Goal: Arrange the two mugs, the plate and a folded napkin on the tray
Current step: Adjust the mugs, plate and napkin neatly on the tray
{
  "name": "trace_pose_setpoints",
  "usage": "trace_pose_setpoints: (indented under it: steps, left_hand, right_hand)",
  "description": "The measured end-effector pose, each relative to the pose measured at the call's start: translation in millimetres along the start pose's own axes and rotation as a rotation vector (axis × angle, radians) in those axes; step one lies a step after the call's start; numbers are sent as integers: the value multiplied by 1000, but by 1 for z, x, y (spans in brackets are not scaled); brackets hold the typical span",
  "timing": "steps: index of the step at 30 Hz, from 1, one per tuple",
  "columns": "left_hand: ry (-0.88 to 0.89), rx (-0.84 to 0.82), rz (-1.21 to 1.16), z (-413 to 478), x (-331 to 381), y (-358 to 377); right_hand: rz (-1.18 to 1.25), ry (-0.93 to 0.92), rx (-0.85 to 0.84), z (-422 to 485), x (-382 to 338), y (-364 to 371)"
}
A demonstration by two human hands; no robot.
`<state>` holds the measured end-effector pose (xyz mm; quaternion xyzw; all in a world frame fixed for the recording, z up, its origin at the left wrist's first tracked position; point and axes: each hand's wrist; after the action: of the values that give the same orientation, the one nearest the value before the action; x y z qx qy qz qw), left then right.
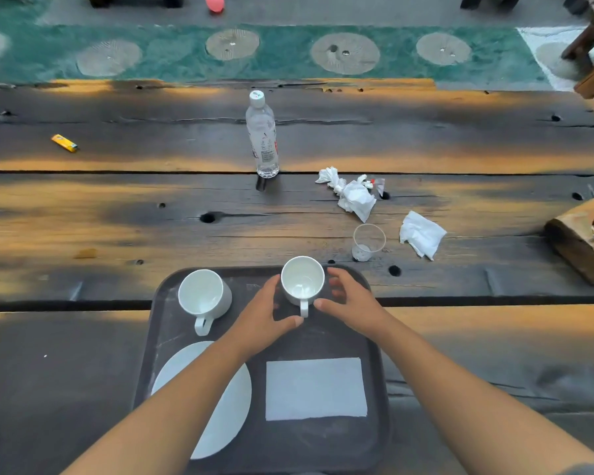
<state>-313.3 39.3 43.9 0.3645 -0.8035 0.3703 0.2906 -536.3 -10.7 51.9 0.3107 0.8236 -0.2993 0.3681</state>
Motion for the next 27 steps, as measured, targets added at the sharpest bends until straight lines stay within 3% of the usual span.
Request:
trace_pose_setpoints:
  steps: [8,27]
  left_hand:
    - [7,-78,-112,15,-6,-1]
    - [63,-75,-247,23,-3,0]
  right_hand:
    - [129,-37,-56,16,-2,8]
    - [194,-78,-43,30,5,17]
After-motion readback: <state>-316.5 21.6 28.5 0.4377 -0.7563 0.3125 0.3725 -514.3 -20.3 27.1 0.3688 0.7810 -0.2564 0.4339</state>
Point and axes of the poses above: each hand's wrist, its own z-axis towards the middle knuckle, its own y-axis out of the palm, x = y × z, and after that the axes turned 9 degrees about -x, right-handed
